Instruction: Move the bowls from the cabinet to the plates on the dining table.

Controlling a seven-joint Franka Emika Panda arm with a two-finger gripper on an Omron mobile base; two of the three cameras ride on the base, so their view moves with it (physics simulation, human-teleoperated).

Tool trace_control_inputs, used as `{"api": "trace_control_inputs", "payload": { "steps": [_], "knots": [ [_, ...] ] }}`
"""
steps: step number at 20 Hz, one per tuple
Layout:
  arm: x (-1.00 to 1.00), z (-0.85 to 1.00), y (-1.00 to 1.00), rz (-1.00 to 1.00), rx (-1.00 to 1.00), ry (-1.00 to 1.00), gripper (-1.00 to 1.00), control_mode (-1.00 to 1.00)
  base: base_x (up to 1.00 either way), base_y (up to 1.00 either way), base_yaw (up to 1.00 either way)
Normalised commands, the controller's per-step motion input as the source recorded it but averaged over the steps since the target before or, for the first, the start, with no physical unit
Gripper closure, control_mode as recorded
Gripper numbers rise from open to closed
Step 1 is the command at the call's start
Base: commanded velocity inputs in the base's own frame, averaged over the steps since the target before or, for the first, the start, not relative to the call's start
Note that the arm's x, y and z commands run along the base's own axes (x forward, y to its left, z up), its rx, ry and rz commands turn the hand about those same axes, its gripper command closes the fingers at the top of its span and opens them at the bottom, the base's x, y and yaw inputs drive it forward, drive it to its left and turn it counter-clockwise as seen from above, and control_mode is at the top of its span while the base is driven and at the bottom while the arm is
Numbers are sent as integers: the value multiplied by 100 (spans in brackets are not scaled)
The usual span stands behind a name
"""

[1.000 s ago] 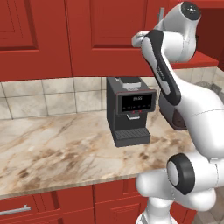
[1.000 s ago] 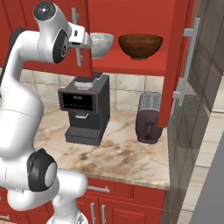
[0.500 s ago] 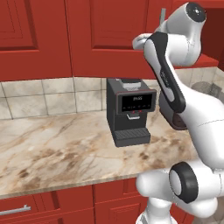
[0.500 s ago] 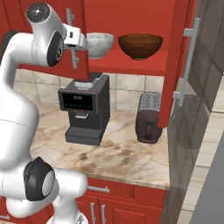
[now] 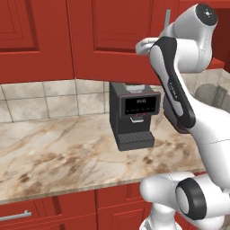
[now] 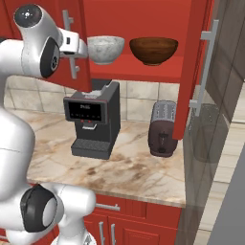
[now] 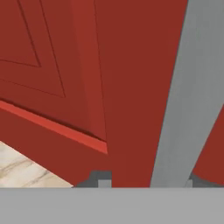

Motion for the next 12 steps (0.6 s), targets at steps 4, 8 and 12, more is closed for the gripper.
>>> {"api": "trace_control_inputs", "payload": {
  "steps": [4,8,12],
  "knots": [
    [-41,0,68,1,0,0,100,-100,0,0,0],
    [-41,0,70,1,0,0,100,-100,0,0,0],
    [-43,-1,75,1,0,0,100,-100,0,0,0]
  ]
}}
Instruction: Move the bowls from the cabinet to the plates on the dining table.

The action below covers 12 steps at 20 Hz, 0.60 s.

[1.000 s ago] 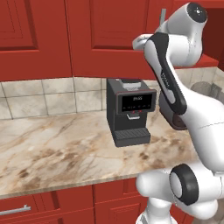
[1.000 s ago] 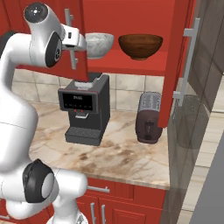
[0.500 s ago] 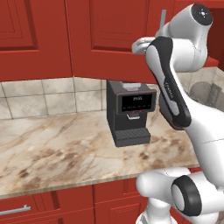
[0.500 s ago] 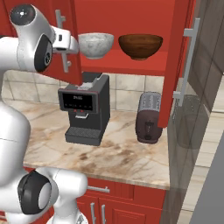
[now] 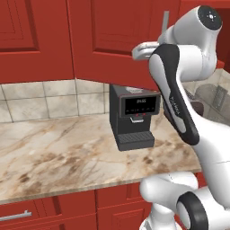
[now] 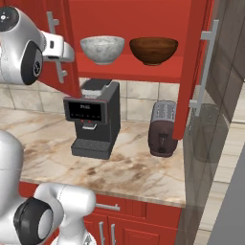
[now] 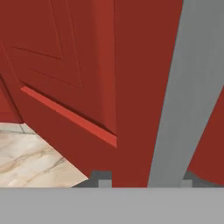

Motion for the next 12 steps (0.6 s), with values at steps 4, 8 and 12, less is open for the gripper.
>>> {"api": "trace_control_inputs", "payload": {
  "steps": [4,8,12],
  "knots": [
    [-36,-5,72,1,0,0,100,-100,0,0,0],
    [-38,-5,70,0,0,0,100,-100,0,0,0],
    [-34,-4,63,0,0,0,100,-100,0,0,0]
  ]
}}
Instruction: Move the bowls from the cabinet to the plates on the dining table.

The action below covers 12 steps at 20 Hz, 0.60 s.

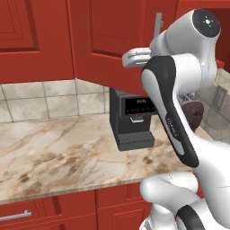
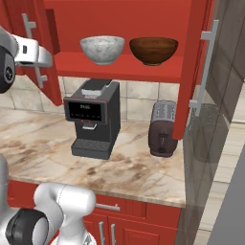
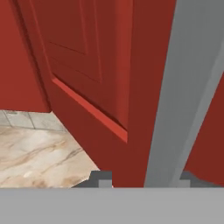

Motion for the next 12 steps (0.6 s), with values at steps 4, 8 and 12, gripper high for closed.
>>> {"api": "trace_control_inputs", "payload": {
  "steps": [4,8,12],
  "knots": [
    [-31,-3,57,0,0,0,100,-100,0,0,0],
    [-26,-3,58,0,0,0,100,-100,0,0,0],
    [-22,-6,53,0,0,0,100,-100,0,0,0]
  ]
}}
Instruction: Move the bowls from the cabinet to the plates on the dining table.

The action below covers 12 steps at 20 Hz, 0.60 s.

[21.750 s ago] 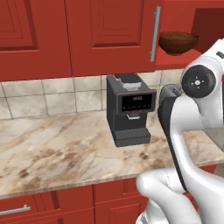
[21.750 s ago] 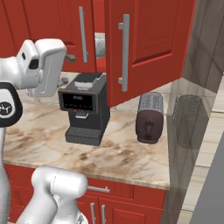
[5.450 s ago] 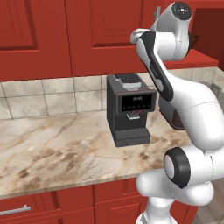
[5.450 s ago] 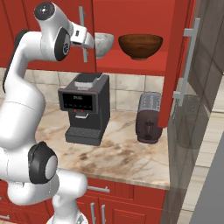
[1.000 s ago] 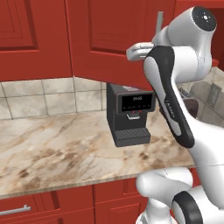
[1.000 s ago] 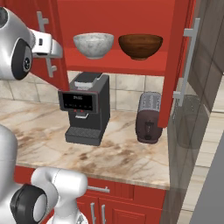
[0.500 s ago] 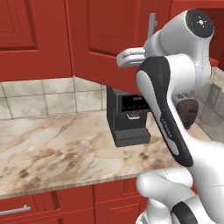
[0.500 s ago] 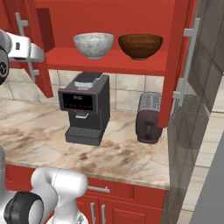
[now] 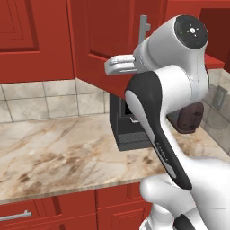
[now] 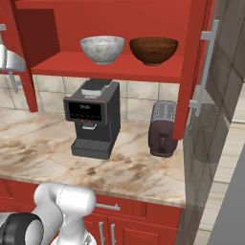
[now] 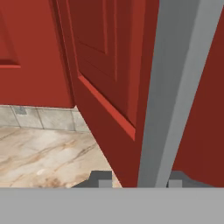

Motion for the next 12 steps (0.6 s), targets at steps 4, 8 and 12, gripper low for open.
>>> {"api": "trace_control_inputs", "payload": {
  "steps": [4,8,12],
  "knots": [
    [-15,-9,55,0,0,0,100,-100,0,0,0],
    [-6,-7,53,0,0,0,100,-100,0,0,0],
    [-1,-8,50,0,0,0,100,-100,0,0,0]
  ]
}}
